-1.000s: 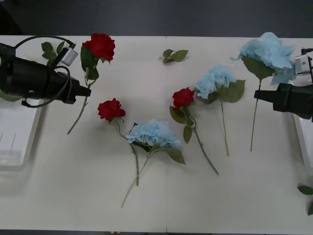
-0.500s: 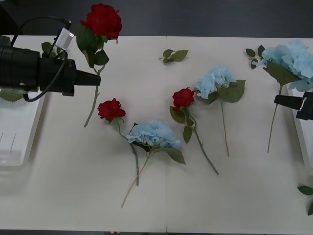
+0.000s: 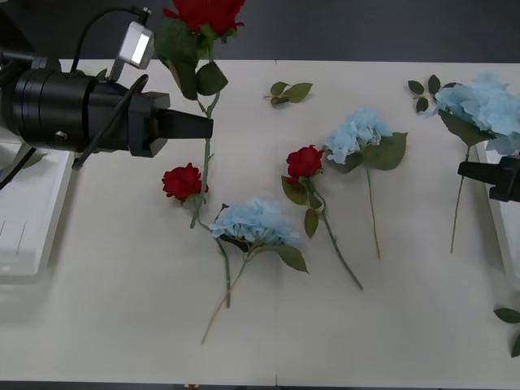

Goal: Put the red flowers into the right box and the blue flowers into the left box

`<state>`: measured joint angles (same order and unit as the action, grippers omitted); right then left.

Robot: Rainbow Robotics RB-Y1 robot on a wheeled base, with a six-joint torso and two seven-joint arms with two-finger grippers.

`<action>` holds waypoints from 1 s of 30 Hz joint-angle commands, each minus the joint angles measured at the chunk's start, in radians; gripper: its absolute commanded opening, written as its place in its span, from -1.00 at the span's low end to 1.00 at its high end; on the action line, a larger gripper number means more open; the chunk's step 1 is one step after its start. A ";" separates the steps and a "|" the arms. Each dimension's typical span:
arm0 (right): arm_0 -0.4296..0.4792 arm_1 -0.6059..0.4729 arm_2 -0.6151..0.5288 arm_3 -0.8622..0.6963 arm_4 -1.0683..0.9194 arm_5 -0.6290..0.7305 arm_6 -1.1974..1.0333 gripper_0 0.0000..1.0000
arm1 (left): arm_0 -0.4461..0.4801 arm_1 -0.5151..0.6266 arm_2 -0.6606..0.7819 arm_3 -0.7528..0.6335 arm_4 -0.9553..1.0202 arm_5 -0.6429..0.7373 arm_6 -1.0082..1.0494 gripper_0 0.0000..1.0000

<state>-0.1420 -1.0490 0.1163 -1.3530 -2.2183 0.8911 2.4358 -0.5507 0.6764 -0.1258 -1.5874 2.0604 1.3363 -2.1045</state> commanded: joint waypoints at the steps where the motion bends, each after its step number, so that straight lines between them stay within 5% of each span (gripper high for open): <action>1: -0.005 -0.020 0.022 -0.011 0.086 -0.023 -0.135 -1.00 | 0.000 0.032 0.017 -0.106 0.013 -0.045 0.136 -1.00; 19: -0.005 -0.020 0.126 0.003 0.436 -0.199 -0.294 -1.00 | -0.064 0.032 -0.155 -0.241 0.023 -0.278 0.233 -1.00; 21: -0.005 -0.022 0.128 0.009 0.436 -0.199 -0.290 -0.51 | -0.077 0.032 -0.173 -0.241 0.021 -0.287 0.227 -1.00; 25: -0.005 -0.028 0.128 0.017 0.442 -0.195 -0.279 0.11 | -0.087 0.029 -0.183 -0.244 0.007 -0.286 0.210 -1.00; 30: -0.005 -0.034 0.128 0.017 0.482 -0.195 -0.258 0.49 | -0.106 0.017 -0.201 -0.243 -0.011 -0.287 0.190 -1.00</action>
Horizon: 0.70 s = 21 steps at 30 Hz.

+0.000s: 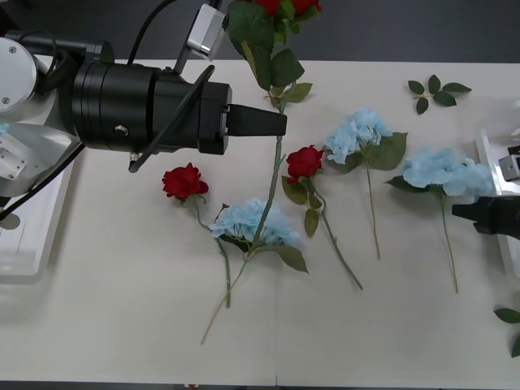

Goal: Put the red flowers into the right box and the blue flowers into the left box

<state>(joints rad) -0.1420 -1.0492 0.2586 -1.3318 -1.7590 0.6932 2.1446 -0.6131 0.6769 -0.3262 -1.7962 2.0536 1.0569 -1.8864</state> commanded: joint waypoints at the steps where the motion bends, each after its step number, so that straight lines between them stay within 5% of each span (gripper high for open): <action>1: -0.005 -0.035 -0.015 -0.004 0.024 0.003 0.038 0.54 | -0.043 0.010 -0.001 -0.035 -0.012 -0.008 -0.033 -1.00; 7: -0.005 -0.060 -0.015 -0.018 -0.031 0.028 0.135 0.63 | -0.043 0.001 -0.001 -0.034 -0.035 -0.008 -0.050 -1.00; 21: -0.005 -0.140 -0.015 -0.064 -0.642 0.301 0.535 0.63 | -0.039 0.004 -0.001 -0.034 -0.030 -0.006 -0.060 -1.00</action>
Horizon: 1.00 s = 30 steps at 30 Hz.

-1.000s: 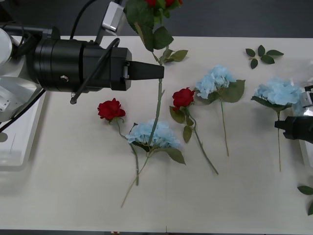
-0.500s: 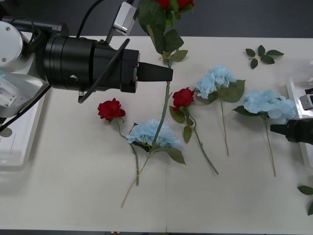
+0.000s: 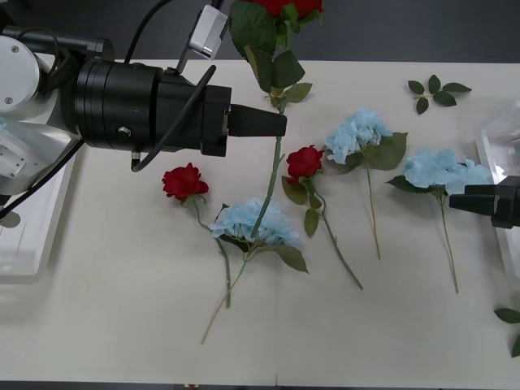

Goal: Put the red flowers into the right box and the blue flowers into the left box

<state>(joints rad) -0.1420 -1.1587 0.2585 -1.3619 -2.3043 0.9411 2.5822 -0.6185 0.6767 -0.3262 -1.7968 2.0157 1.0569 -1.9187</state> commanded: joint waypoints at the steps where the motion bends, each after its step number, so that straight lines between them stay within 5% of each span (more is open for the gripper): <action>1: -0.004 -0.030 -0.015 -0.043 -0.127 0.070 0.118 0.63 | -0.033 0.004 -0.001 -0.033 0.008 -0.006 -0.028 -1.00; 11: 0.045 0.037 -0.015 -0.207 -0.334 0.102 0.123 0.63 | -0.033 0.004 -0.001 -0.033 0.008 -0.006 -0.028 -1.00; 30: 0.116 0.272 0.002 -0.457 -0.376 0.127 0.123 0.64 | -0.033 0.004 -0.001 -0.033 0.008 -0.006 -0.028 -1.00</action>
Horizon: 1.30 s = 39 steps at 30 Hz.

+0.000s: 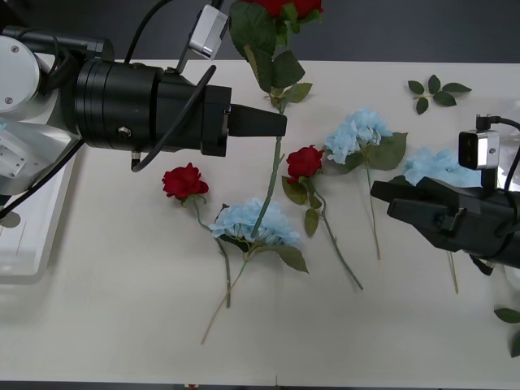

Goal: Put the red flowers into the right box and the blue flowers into the left box

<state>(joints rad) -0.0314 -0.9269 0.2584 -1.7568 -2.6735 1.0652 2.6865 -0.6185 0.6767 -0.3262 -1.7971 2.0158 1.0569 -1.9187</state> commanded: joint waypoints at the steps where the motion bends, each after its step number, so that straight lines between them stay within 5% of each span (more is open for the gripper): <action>1: 0.005 0.056 0.016 -0.070 -0.006 -0.001 0.019 0.63 | -0.033 0.004 -0.001 -0.033 0.008 -0.006 -0.028 -1.00; 20: -0.094 0.258 0.211 -0.138 0.066 -0.317 0.019 0.63 | -0.033 0.004 -0.001 -0.033 0.008 -0.006 -0.028 -1.00; 35: -0.144 0.318 0.248 -0.136 0.113 -0.358 0.019 0.63 | -0.033 0.004 -0.001 -0.033 0.008 -0.006 -0.028 -1.00; 39: -0.148 0.319 0.269 -0.138 0.113 -0.372 0.019 0.12 | -0.033 0.004 -0.001 -0.033 0.008 -0.006 -0.028 -1.00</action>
<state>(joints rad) -0.1581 -0.6179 0.5122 -1.8574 -2.5587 0.6946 2.6865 -0.6185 0.6767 -0.3262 -1.7973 2.0158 1.0569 -1.9187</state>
